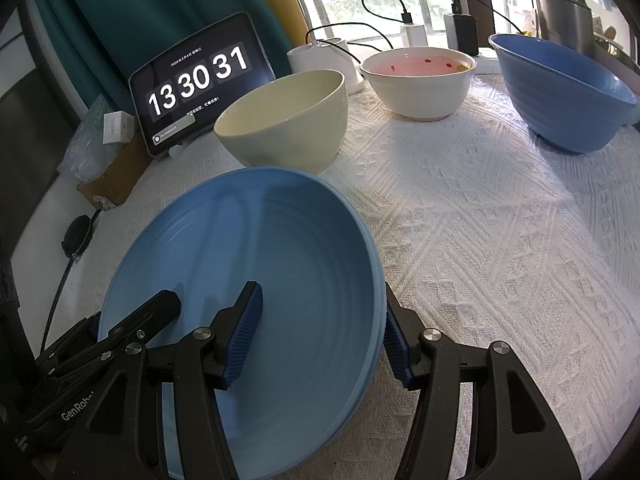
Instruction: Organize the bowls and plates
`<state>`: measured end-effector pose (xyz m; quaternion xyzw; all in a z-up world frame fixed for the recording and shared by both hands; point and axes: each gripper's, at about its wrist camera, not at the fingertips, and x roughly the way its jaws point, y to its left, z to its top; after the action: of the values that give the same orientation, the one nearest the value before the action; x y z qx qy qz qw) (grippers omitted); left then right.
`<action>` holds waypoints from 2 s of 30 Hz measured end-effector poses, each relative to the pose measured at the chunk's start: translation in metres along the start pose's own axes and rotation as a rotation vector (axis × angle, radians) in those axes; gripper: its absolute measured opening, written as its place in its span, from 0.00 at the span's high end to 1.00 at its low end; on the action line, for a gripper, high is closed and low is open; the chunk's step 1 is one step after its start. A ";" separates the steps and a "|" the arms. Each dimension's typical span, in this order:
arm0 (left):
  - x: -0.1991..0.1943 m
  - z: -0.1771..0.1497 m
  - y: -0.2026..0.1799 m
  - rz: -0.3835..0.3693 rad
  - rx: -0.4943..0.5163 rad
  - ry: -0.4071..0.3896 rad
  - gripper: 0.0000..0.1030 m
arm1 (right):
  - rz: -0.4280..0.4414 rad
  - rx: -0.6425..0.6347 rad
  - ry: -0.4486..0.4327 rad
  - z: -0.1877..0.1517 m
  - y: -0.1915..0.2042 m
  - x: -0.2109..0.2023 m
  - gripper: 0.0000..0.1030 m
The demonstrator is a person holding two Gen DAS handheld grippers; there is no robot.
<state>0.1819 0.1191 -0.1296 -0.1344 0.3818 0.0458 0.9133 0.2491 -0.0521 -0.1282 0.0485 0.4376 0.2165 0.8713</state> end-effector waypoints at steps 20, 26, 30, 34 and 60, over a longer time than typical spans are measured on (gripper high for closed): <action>-0.028 0.005 -0.008 0.021 0.001 -0.127 0.35 | 0.005 -0.015 -0.028 -0.002 -0.001 -0.013 0.42; -0.032 0.007 -0.010 0.057 0.002 -0.143 0.35 | 0.002 -0.003 -0.051 0.000 -0.011 -0.023 0.42; -0.042 0.008 -0.011 0.107 -0.011 -0.200 0.35 | 0.003 0.009 -0.061 0.000 -0.018 -0.029 0.42; -0.048 0.010 -0.018 0.100 0.005 -0.225 0.35 | 0.005 0.015 -0.072 0.001 -0.022 -0.033 0.42; -0.038 0.010 -0.116 -0.002 0.179 -0.207 0.35 | -0.014 0.115 -0.154 0.001 -0.090 -0.068 0.42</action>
<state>0.1838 0.0116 -0.0720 -0.0475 0.2881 0.0243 0.9561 0.2442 -0.1613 -0.1020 0.1120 0.3815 0.1805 0.8996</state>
